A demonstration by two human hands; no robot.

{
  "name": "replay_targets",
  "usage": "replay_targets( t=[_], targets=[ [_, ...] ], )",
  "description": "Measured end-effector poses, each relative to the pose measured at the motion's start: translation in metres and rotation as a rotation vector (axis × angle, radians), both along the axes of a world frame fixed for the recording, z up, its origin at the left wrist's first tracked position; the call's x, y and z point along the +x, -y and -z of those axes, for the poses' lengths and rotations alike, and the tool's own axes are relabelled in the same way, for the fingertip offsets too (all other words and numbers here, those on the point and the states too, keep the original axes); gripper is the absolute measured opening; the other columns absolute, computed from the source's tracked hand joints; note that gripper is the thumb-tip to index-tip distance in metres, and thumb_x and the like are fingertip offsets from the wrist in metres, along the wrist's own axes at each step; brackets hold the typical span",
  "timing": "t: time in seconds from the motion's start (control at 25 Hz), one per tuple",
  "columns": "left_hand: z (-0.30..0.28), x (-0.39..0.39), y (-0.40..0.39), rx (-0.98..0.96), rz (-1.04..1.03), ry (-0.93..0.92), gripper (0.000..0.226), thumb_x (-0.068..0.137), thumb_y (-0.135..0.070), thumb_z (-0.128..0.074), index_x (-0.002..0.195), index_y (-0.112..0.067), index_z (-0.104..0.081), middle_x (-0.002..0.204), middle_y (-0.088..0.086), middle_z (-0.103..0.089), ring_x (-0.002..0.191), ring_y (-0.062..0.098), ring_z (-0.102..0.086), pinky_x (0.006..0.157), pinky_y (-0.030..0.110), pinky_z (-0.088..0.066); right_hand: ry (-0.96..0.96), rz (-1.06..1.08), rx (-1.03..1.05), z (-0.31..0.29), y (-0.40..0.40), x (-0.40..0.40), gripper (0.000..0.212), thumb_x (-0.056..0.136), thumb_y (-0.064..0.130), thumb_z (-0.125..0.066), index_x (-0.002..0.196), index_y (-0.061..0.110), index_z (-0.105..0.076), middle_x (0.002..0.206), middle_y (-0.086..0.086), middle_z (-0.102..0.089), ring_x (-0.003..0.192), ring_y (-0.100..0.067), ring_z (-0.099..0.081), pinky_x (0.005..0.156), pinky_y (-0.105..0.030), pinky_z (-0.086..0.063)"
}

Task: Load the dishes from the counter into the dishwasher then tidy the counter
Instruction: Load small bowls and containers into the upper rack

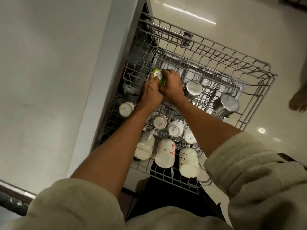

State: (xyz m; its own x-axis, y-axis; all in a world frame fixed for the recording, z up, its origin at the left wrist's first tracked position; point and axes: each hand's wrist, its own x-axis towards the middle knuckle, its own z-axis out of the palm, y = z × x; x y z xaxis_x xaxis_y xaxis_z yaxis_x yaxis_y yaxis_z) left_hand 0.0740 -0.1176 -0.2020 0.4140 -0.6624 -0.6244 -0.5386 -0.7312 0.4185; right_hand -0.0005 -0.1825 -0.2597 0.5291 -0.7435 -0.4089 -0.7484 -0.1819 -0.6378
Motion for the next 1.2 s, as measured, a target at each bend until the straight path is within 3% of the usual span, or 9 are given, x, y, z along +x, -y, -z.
replay_targets(
  t=[0.28,0.48,0.64,0.76,0.96,1.2],
  targets=[
    [0.008,0.008,0.0,0.016,0.048,0.003,0.07,0.086,0.006,-0.055,0.151,-0.011,-0.034,0.165,0.011,-0.01,0.152,0.029,-0.009,0.123,0.041,-0.018,0.09,0.125,-0.114,-0.005,-0.016,-0.004,0.039,0.088,0.008,-0.07,0.126,0.0,-0.063,0.123,-0.016,-0.062,0.106,-0.025,-0.06,0.09,-0.022,-0.046],
    [0.012,0.01,-0.007,0.011,0.077,0.026,0.084,0.082,0.01,-0.056,0.155,-0.014,-0.024,0.166,0.008,-0.005,0.152,0.027,-0.008,0.122,0.043,-0.022,0.07,0.043,-0.135,-0.004,-0.019,-0.008,0.04,0.088,0.007,-0.07,0.126,-0.004,-0.064,0.129,-0.02,-0.061,0.112,-0.033,-0.062,0.097,-0.038,-0.054],
    [0.015,0.009,-0.009,0.014,0.128,0.039,0.085,0.083,0.009,-0.058,0.156,-0.014,-0.022,0.166,0.006,-0.003,0.153,0.025,-0.007,0.123,0.044,-0.02,0.004,-0.039,-0.149,0.0,-0.025,-0.01,0.054,0.082,0.012,-0.079,0.132,0.0,-0.059,0.133,-0.016,-0.058,0.117,-0.028,-0.059,0.102,-0.033,-0.05],
    [0.015,0.01,-0.009,0.032,0.137,0.047,0.084,0.084,0.006,-0.06,0.156,-0.014,-0.021,0.166,0.005,-0.002,0.153,0.026,-0.006,0.124,0.044,-0.017,-0.021,-0.057,-0.14,0.007,-0.028,-0.01,0.063,0.082,0.018,-0.079,0.137,0.002,-0.054,0.135,-0.012,-0.056,0.118,-0.025,-0.058,0.1,-0.037,-0.051],
    [0.013,0.008,-0.01,0.031,0.172,0.082,0.088,0.084,0.004,-0.061,0.157,-0.014,-0.015,0.166,0.006,0.001,0.153,0.025,-0.002,0.124,0.043,-0.013,-0.088,-0.1,-0.096,0.004,-0.027,-0.01,0.073,0.084,0.021,-0.078,0.147,0.004,-0.045,0.15,-0.015,-0.046,0.131,-0.031,-0.05,0.109,-0.043,-0.046],
    [0.014,0.009,-0.014,0.075,0.268,0.104,0.088,0.087,-0.001,-0.061,0.158,-0.012,-0.009,0.166,0.006,0.006,0.153,0.022,0.003,0.125,0.039,-0.002,-0.108,-0.195,-0.031,-0.005,-0.027,-0.014,0.08,0.091,0.021,-0.071,0.156,0.005,-0.027,0.164,-0.018,-0.022,0.15,-0.032,-0.024,0.123,-0.041,-0.024]
  ],
)
